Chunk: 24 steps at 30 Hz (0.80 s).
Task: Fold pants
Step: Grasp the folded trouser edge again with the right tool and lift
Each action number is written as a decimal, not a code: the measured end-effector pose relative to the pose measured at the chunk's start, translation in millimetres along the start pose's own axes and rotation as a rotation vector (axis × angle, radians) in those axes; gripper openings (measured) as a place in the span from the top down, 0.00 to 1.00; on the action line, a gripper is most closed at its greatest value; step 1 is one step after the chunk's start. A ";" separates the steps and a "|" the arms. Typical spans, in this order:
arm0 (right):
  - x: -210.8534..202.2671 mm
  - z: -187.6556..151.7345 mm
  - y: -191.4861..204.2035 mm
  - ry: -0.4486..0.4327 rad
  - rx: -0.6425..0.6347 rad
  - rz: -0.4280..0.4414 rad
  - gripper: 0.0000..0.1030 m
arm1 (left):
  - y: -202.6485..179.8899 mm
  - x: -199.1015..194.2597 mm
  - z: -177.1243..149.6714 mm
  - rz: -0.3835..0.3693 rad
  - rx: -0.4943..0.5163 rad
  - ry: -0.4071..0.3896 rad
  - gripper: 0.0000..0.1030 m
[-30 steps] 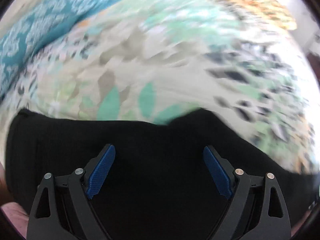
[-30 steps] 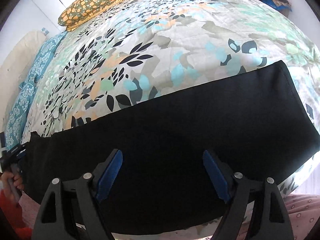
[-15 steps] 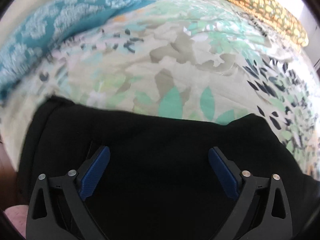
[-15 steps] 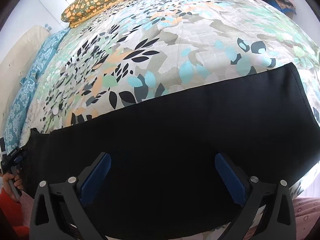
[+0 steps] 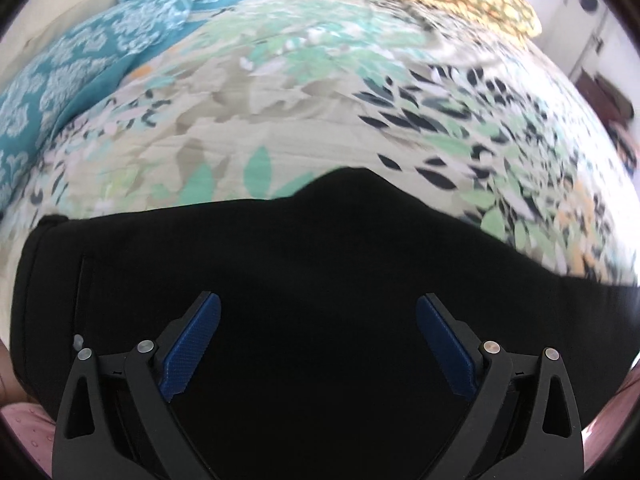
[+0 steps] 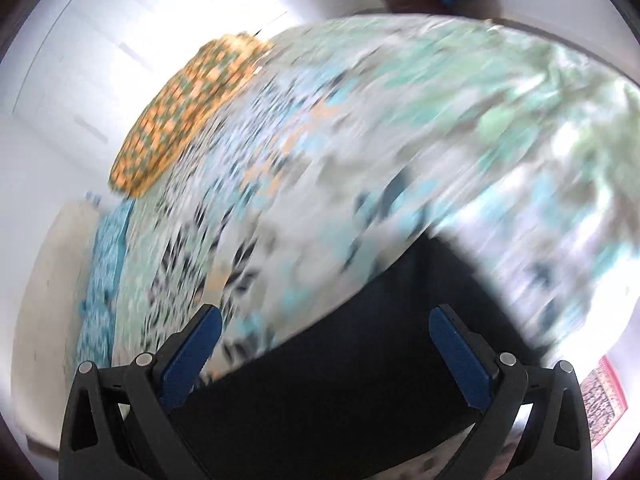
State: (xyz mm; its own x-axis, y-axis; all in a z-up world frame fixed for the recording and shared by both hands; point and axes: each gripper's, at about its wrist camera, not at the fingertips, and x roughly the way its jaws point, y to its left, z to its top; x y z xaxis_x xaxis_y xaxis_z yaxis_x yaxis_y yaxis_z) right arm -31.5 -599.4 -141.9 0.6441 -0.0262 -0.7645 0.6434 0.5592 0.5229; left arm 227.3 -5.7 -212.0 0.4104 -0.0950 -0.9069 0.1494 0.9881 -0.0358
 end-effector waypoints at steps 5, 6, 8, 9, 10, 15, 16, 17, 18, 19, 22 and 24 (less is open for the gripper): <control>16.2 40.1 -30.6 0.213 -0.118 -0.015 0.00 | 6.3 5.3 -5.8 0.002 -0.040 0.028 0.04; 21.0 39.0 -33.5 0.250 -0.151 -0.014 0.00 | 9.3 5.5 -6.6 0.002 -0.054 0.032 0.04; 30.8 34.1 -37.3 0.313 -0.190 0.014 0.01 | 13.5 4.8 -6.7 0.007 -0.071 0.037 0.04; 36.2 30.9 -39.9 0.343 -0.196 0.028 0.01 | 14.4 5.3 -6.9 0.010 -0.075 0.039 0.04; 40.7 29.0 -43.7 0.366 -0.197 0.032 0.02 | 14.8 5.7 -7.2 0.014 -0.078 0.042 0.04; 62.1 20.6 -60.2 0.476 -0.188 0.068 0.20 | 13.2 6.7 -10.3 0.037 -0.062 0.055 0.04; 63.7 18.3 -62.8 0.488 -0.187 0.073 0.21 | 12.8 7.6 -11.4 0.041 -0.059 0.058 0.04; 67.4 16.5 -64.8 0.502 -0.185 0.079 0.23 | 12.5 8.9 -12.0 0.045 -0.058 0.062 0.04; 69.4 14.9 -65.7 0.514 -0.186 0.083 0.24 | 12.6 9.6 -12.6 0.050 -0.055 0.064 0.04; 72.2 12.3 -66.5 0.529 -0.190 0.089 0.27 | 12.2 10.3 -13.0 0.054 -0.052 0.066 0.04; 77.2 8.6 -64.8 0.546 -0.206 0.114 0.30 | 9.4 11.5 -13.9 0.071 -0.037 0.067 0.04; 78.8 9.5 -64.0 0.549 -0.202 0.125 0.30 | 7.9 11.7 -14.3 0.077 -0.028 0.067 0.04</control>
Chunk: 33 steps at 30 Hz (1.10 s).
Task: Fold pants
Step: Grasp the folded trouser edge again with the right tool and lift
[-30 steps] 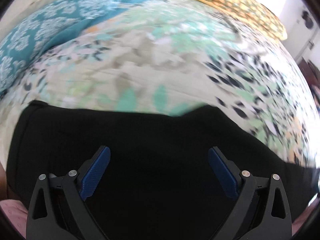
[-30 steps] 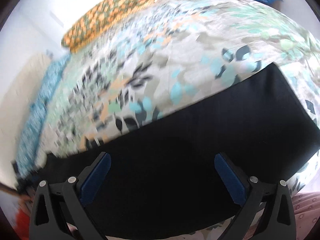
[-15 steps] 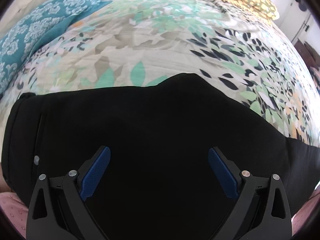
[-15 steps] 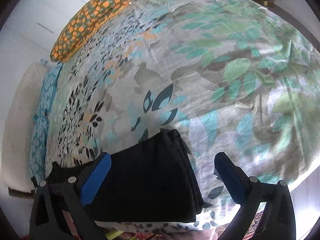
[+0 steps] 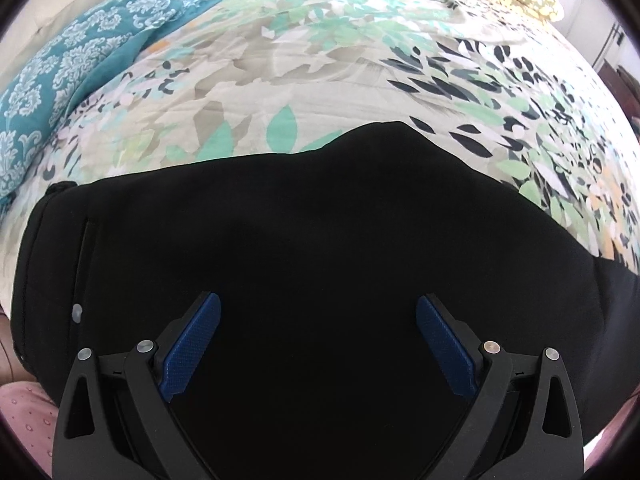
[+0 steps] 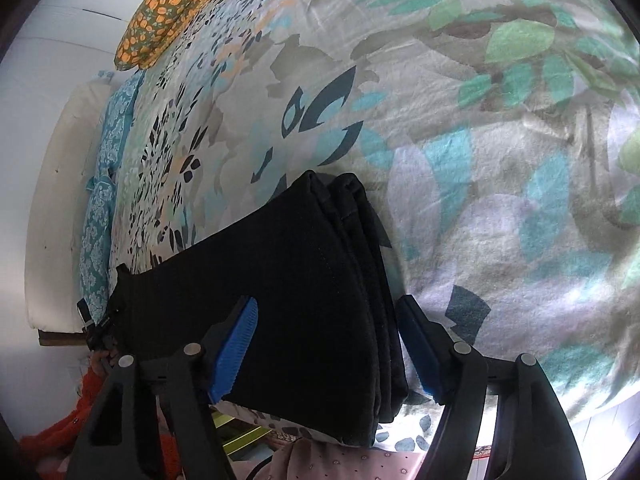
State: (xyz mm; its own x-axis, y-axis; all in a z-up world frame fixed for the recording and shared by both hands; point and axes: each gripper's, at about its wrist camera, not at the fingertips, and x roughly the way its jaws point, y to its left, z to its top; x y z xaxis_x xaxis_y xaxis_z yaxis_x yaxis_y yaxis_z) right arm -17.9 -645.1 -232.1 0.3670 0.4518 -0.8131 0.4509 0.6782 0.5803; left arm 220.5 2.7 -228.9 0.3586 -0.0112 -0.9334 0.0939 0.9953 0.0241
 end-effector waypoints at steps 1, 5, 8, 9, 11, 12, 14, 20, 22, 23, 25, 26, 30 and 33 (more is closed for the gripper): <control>0.6 1.2 0.3 -0.006 0.000 0.014 0.30 | -0.4 0.5 0.1 0.002 0.002 0.000 0.04; 4.5 5.5 -2.2 -0.029 0.020 0.063 0.31 | -1.2 0.7 -0.6 0.009 0.007 -0.002 0.04; 6.8 7.9 -4.6 -0.010 0.039 0.050 0.38 | -1.4 0.8 -0.8 0.010 0.011 -0.003 0.04; 8.0 8.7 -4.1 0.004 0.044 0.035 0.41 | -1.3 1.1 -0.6 0.010 0.012 -0.003 0.04; 8.2 8.7 -2.7 0.031 0.032 -0.002 0.74 | -1.4 1.9 -0.4 0.010 0.013 -0.002 0.04; 9.1 7.8 -0.3 0.047 0.031 0.020 0.82 | -1.5 2.0 -0.3 0.010 0.013 -0.002 0.04; 7.5 5.5 10.8 0.050 -0.007 0.006 0.84 | -1.4 1.8 -0.3 0.009 0.012 -0.002 0.04; -13.6 -9.7 49.3 -0.051 0.003 0.183 0.85 | -0.6 1.5 0.3 0.002 0.004 -0.001 0.04; -13.6 -20.3 71.7 -0.073 0.009 0.278 0.85 | -0.3 1.3 0.6 -0.003 -0.001 -0.003 0.04; -11.5 -25.2 82.6 -0.078 0.022 0.331 0.85 | 0.0 1.2 0.8 -0.007 -0.005 -0.005 0.04; -0.2 -36.0 112.0 -0.086 0.035 0.446 0.85 | 0.8 1.0 1.2 -0.015 -0.014 -0.008 0.04; 8.4 -41.1 128.0 -0.084 0.039 0.503 0.85 | 1.5 0.8 1.5 -0.021 -0.020 -0.009 0.04; 63.9 -59.5 207.9 -0.033 0.049 0.699 0.85 | 5.3 -0.6 1.3 -0.050 -0.042 -0.016 0.04; 119.7 -72.2 273.0 0.048 0.035 0.773 0.85 | 10.0 -2.1 0.1 -0.068 -0.054 -0.022 0.04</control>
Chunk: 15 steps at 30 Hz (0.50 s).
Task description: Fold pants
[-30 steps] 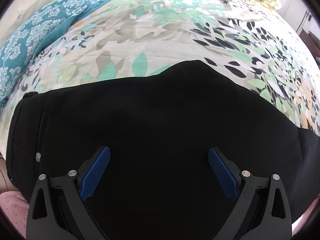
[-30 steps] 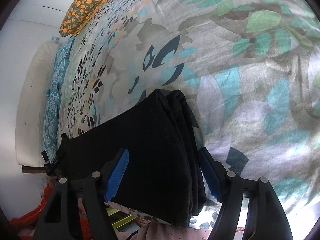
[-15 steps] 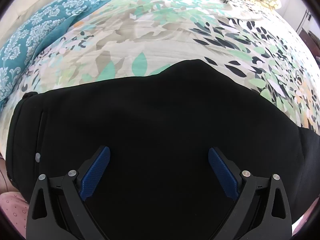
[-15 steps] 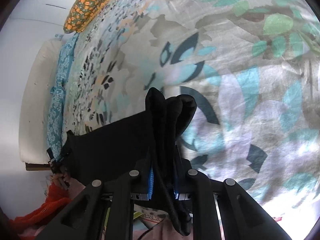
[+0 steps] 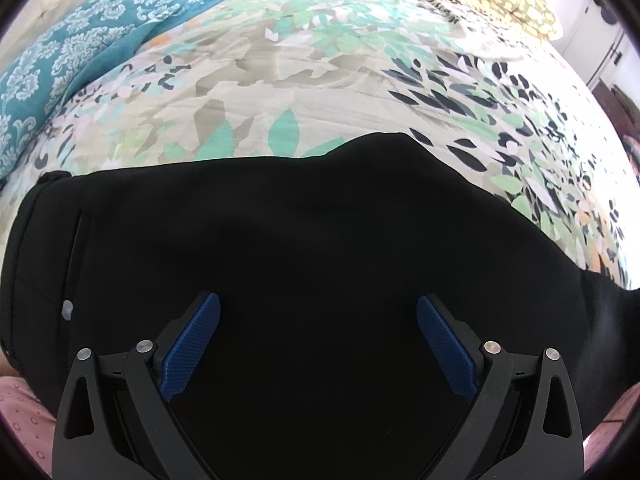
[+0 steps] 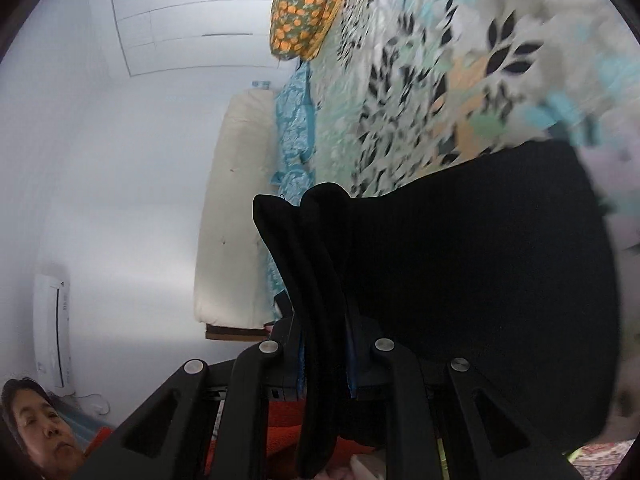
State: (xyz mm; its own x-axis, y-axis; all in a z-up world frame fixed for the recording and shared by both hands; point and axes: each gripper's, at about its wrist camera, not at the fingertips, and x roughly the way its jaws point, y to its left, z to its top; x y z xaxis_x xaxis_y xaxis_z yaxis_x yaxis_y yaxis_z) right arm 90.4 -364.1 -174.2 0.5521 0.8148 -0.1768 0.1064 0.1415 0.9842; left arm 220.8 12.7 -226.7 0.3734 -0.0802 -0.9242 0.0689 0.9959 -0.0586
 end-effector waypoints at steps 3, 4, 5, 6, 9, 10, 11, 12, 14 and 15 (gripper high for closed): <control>80.2 -10.0 2.4 0.077 -0.012 -0.003 0.85 | 4.6 -0.6 -0.8 -0.011 -0.009 -0.004 0.04; 102.7 -12.8 1.9 0.094 -0.011 -0.008 0.85 | 5.8 -0.5 -0.9 -0.012 -0.010 -0.004 0.04; 127.4 -16.0 1.3 0.112 -0.013 -0.020 0.85 | 7.0 -0.6 -1.2 -0.013 -0.010 -0.004 0.04; 145.2 -17.8 1.2 0.127 -0.028 -0.043 0.85 | 7.9 -0.2 -1.3 -0.014 -0.009 -0.004 0.04; 196.9 -26.6 -2.6 0.164 -0.076 -0.176 0.79 | 9.2 0.4 -2.1 -0.010 -0.004 -0.002 0.04; 211.0 -29.8 -5.6 0.179 -0.074 -0.236 0.71 | 9.1 0.1 -2.9 -0.005 -0.001 -0.001 0.04; 217.4 -31.9 -7.9 0.188 -0.063 -0.264 0.54 | 8.8 -0.5 -3.5 -0.001 0.003 0.001 0.04; 218.8 -33.0 -10.3 0.192 -0.044 -0.272 0.46 | 8.7 -1.5 -3.9 0.000 0.003 0.002 0.04; 209.3 -34.4 -3.9 0.174 -0.043 -0.254 0.40 | 11.2 -5.1 -4.6 -0.008 -0.007 0.002 0.04; 194.0 -31.8 0.2 0.159 -0.069 -0.252 0.40 | 13.5 -9.6 -5.1 -0.028 -0.024 0.000 0.04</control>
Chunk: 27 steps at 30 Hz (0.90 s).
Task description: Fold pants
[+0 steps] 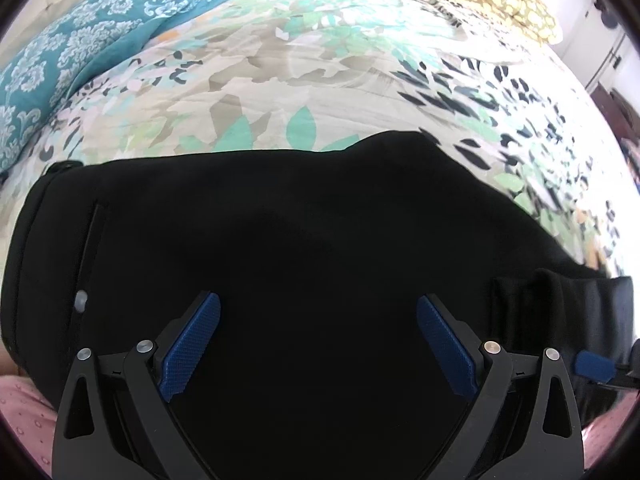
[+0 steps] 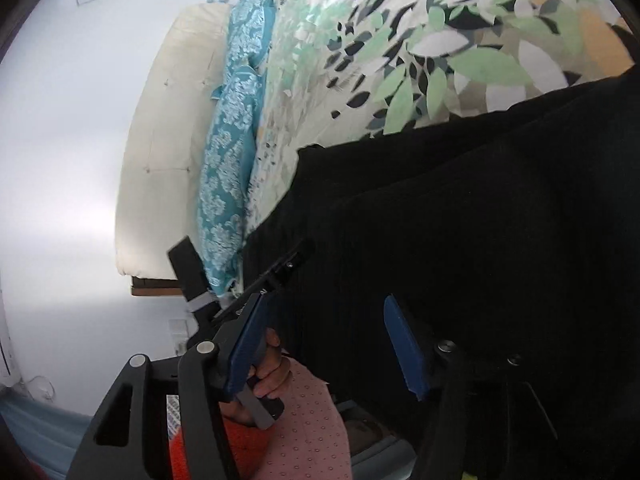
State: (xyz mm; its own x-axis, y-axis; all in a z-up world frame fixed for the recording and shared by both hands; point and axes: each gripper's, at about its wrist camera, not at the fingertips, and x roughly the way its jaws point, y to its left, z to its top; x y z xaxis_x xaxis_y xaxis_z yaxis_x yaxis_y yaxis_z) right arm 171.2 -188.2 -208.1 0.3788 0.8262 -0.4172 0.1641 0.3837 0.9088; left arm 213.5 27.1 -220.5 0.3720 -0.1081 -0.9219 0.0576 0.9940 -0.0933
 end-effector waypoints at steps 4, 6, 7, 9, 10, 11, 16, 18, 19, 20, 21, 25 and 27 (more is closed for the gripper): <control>-72.6 -5.4 17.0 -0.113 -0.167 -0.125 0.26 | -6.2 -23.3 -3.2 -0.065 0.010 -0.043 0.04; -108.8 -13.3 20.9 -0.172 -0.229 -0.203 0.25 | -20.0 -40.2 -7.7 -0.146 0.055 -0.065 0.06; -122.8 -18.4 21.4 -0.198 -0.248 -0.237 0.24 | -30.3 -50.3 -12.1 -0.209 0.087 -0.074 0.07; -146.4 -29.6 21.1 -0.250 -0.276 -0.298 0.23 | -53.4 -64.2 -24.0 -0.323 0.167 -0.074 0.23; -155.9 -37.5 17.7 -0.278 -0.284 -0.322 0.22 | -60.8 -66.4 -26.8 -0.342 0.194 -0.066 0.27; -162.6 -42.9 14.2 -0.301 -0.287 -0.337 0.22 | -71.0 -67.0 -31.6 -0.362 0.233 -0.052 0.34; -181.1 -55.1 -11.7 -0.340 -0.229 -0.333 0.22 | -103.8 -49.4 -44.1 -0.334 0.335 0.015 0.63; -184.7 -51.8 -14.2 -0.340 -0.223 -0.316 0.22 | -108.8 -44.0 -45.2 -0.340 0.338 0.035 0.71; -185.9 -50.8 -12.9 -0.341 -0.239 -0.321 0.22 | -110.0 -43.2 -46.7 -0.337 0.344 0.037 0.72; -185.6 -52.0 -11.5 -0.342 -0.254 -0.327 0.22 | -113.3 -41.4 -47.5 -0.333 0.353 0.040 0.73; -184.6 -49.8 -9.0 -0.344 -0.269 -0.332 0.22 | -115.2 -39.1 -47.9 -0.329 0.356 0.046 0.75; -179.5 -50.3 -9.2 -0.340 -0.283 -0.315 0.22 | -109.2 -28.2 -52.5 -0.318 0.315 0.088 0.81; -178.9 -52.5 -7.8 -0.336 -0.293 -0.318 0.22 | -106.6 -27.1 -52.7 -0.322 0.296 0.098 0.81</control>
State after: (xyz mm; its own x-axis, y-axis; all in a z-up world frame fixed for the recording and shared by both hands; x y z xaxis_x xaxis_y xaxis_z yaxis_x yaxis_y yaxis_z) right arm 54.4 -317.3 -141.1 0.6298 0.4915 -0.6015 0.0758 0.7317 0.6774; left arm 148.4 -74.9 -205.4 0.2031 -0.3951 -0.8959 0.4245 0.8600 -0.2830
